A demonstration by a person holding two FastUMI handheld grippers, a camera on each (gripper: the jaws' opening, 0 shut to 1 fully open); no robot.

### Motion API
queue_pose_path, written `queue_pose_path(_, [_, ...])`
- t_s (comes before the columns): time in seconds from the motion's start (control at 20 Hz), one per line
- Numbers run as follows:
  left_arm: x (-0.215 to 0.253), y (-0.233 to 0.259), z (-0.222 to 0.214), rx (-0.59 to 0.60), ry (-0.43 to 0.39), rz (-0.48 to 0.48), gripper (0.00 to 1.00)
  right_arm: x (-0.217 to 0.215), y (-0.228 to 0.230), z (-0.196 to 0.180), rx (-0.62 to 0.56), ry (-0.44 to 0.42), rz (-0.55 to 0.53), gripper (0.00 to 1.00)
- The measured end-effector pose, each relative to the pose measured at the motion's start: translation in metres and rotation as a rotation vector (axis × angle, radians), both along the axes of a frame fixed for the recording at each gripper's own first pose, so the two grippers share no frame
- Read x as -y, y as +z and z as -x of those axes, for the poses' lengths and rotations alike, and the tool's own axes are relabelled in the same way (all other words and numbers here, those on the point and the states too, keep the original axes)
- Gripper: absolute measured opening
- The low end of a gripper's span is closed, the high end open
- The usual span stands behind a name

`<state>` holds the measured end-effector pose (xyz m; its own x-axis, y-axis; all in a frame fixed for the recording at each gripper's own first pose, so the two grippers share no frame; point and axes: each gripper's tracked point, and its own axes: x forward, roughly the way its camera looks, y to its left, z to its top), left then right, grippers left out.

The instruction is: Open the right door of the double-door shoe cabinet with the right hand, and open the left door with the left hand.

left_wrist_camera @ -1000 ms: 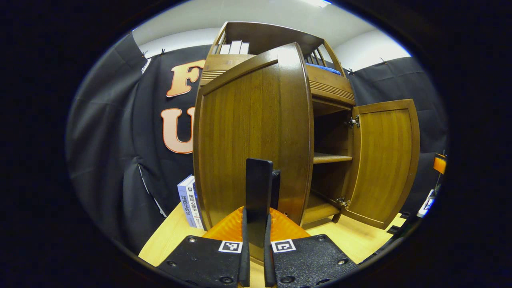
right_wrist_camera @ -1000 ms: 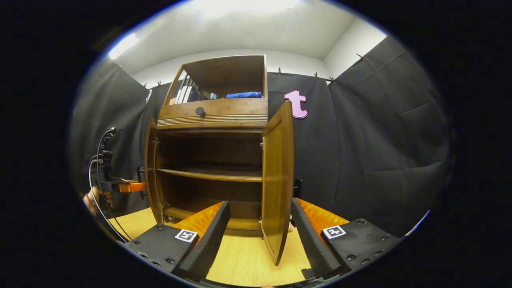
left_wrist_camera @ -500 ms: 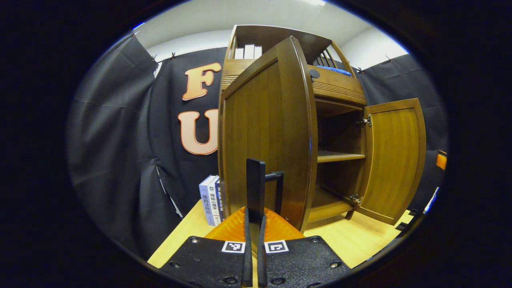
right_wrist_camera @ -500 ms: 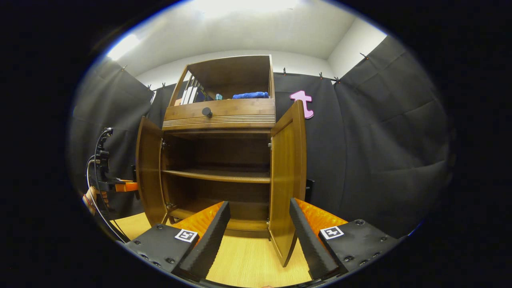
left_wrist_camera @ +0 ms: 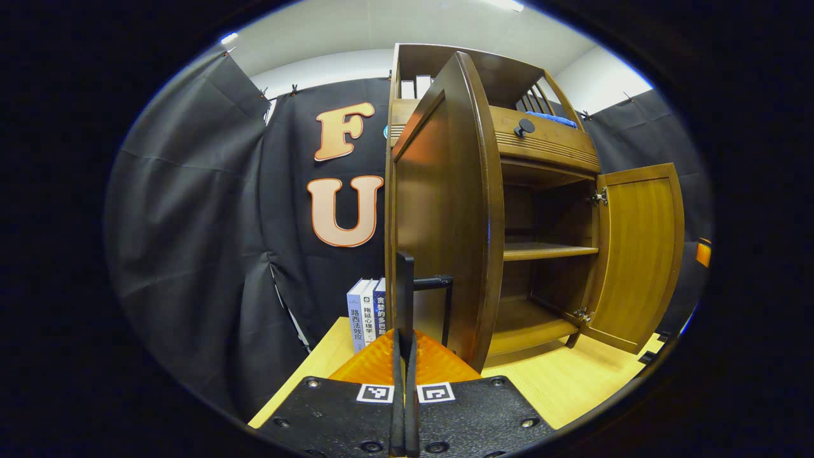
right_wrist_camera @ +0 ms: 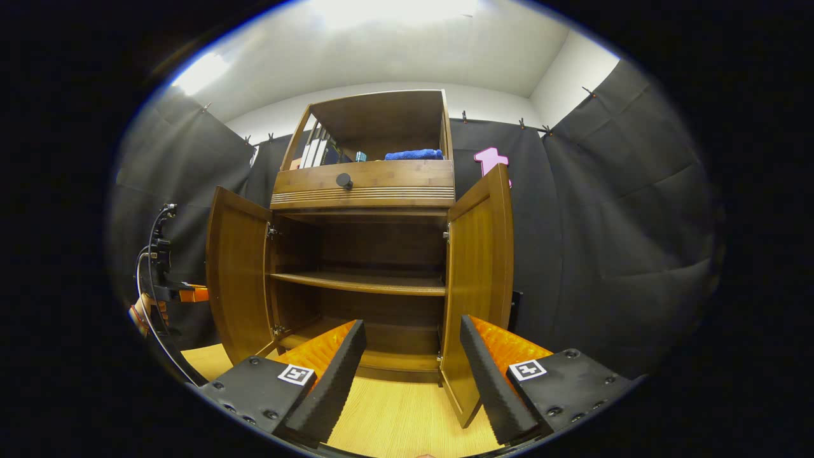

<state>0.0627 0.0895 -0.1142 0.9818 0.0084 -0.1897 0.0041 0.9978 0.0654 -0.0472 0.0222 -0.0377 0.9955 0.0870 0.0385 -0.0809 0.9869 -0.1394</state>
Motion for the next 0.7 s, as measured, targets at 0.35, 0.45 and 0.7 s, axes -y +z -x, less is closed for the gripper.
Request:
queue_pose_path(0.35, [-0.017, 0.001, 0.001, 0.015, 0.008, 0.012, 0.00, -0.010, -0.009, -0.008, -0.022, 0.006, 0.001, 0.96])
queue_pose_path(0.45, [-0.023, 0.001, 0.002, 0.016, 0.014, 0.023, 0.02, -0.012, -0.010, -0.010, -0.023, 0.008, -0.005, 0.96])
queue_pose_path(0.7, [-0.029, 0.002, 0.008, 0.025, 0.001, 0.030, 0.00, -0.020, -0.016, -0.015, -0.037, 0.020, -0.010, 0.96])
